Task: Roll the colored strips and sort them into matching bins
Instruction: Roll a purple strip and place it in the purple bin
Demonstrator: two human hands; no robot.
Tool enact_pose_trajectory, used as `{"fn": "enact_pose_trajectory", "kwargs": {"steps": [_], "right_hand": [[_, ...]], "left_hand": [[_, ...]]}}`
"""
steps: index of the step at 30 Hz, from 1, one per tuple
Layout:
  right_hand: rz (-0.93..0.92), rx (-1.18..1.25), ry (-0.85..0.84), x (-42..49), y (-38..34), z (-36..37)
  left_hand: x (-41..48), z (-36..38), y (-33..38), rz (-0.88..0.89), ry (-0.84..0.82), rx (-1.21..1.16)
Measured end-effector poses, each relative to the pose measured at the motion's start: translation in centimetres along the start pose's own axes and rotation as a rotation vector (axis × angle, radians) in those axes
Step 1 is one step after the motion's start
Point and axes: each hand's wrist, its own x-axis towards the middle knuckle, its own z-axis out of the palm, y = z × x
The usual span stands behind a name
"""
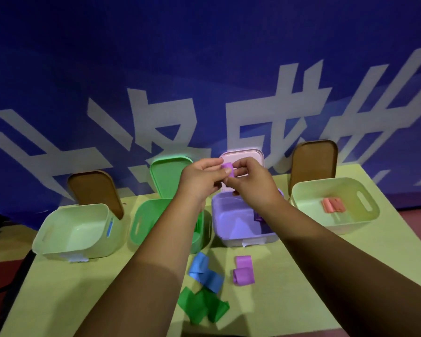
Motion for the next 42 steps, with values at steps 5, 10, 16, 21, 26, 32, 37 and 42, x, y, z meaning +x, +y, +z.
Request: {"fn": "enact_pose_trajectory", "kwargs": {"steps": [5, 10, 16, 21, 26, 32, 37, 42], "right_hand": [[0.104, -0.096, -0.1, 0.6, 4.9, -2.7], [0.256, -0.174, -0.08, 2.1, 9.3, -5.1], [0.314, -0.235, -0.072, 4.4, 13.4, -7.3], [0.339, -0.097, -0.05, 5.0, 16.2, -7.7], [0.381, 0.076, 0.013, 5.4, 17.4, -8.4], [0.372, 0.09, -0.008, 5.2, 17.8, -8.9], [0.351, 0.092, -0.034, 5.3, 18.2, -9.0], [0.356, 0.129, -0.045, 5.4, 18.5, -9.0]], "left_hand": [[2.7, 3.4, -4.1, -0.165, -0.002, -0.022], [5.4, 6.0, -8.5, -0.213, 0.02, 0.043], [9.1, 8.3, -14.6, -0.322, 0.102, 0.112], [16.2, 8.0, -25.2, -0.361, 0.183, 0.265], [17.2, 9.5, -26.5, -0.399, 0.276, 0.386], [14.7, 11.9, -22.5, -0.393, 0.34, 0.506], [15.2, 12.3, -22.8, -0.386, 0.364, 0.608], [15.7, 12.2, -23.6, -0.371, 0.363, 0.699]]}}
